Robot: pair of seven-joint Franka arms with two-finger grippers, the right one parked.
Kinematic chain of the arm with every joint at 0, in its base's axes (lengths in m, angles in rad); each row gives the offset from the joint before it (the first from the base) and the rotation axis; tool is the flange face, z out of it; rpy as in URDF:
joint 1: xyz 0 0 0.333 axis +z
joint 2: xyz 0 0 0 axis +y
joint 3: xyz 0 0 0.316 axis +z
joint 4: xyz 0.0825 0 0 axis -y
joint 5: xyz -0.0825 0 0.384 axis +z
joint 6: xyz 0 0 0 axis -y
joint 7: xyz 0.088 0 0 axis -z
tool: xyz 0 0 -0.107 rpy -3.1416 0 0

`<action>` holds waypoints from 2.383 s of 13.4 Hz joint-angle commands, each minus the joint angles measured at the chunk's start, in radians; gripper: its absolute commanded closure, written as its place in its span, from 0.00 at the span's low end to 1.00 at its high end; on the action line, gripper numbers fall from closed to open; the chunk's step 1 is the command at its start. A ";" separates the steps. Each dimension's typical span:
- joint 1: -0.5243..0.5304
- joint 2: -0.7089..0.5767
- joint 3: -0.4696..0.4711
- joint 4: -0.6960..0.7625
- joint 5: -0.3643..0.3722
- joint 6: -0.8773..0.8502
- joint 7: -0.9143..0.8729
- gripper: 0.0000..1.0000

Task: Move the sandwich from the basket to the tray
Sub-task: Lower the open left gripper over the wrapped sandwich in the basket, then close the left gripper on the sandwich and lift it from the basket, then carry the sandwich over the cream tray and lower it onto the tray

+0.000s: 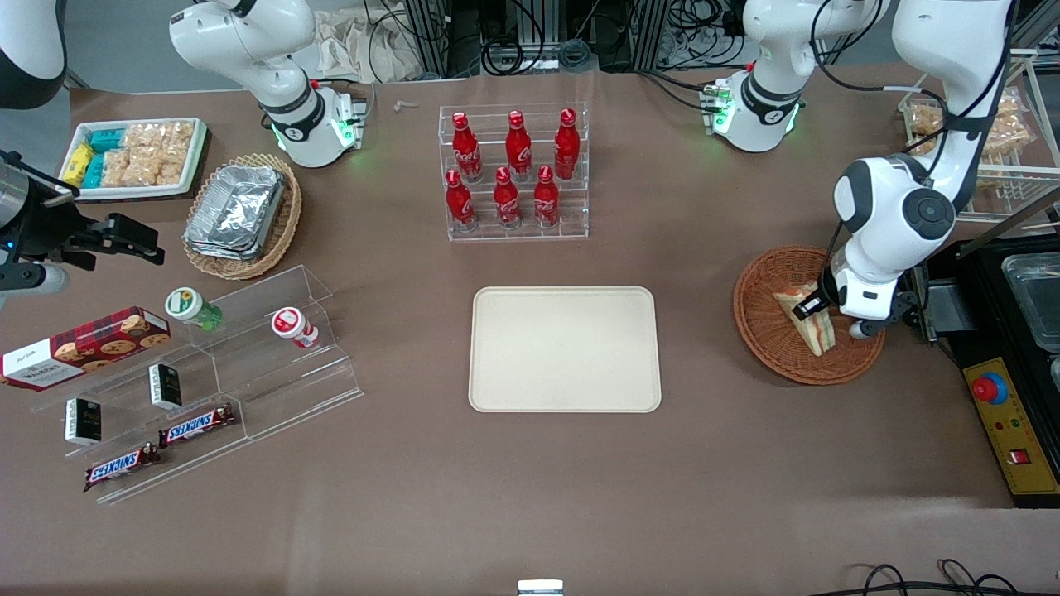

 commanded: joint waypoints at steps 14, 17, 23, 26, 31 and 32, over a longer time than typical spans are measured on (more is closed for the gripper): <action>-0.012 -0.131 -0.202 0.682 0.001 -1.012 -0.028 1.00; -0.013 -0.052 -0.351 0.684 -0.009 -0.950 -0.033 0.94; -0.122 0.239 -0.434 0.638 0.119 -0.510 -0.192 0.97; -0.164 0.385 -0.433 0.653 0.312 -0.350 -0.338 0.97; -0.187 0.501 -0.433 0.664 0.483 -0.284 -0.420 0.95; -0.190 0.508 -0.433 0.664 0.485 -0.284 -0.420 0.94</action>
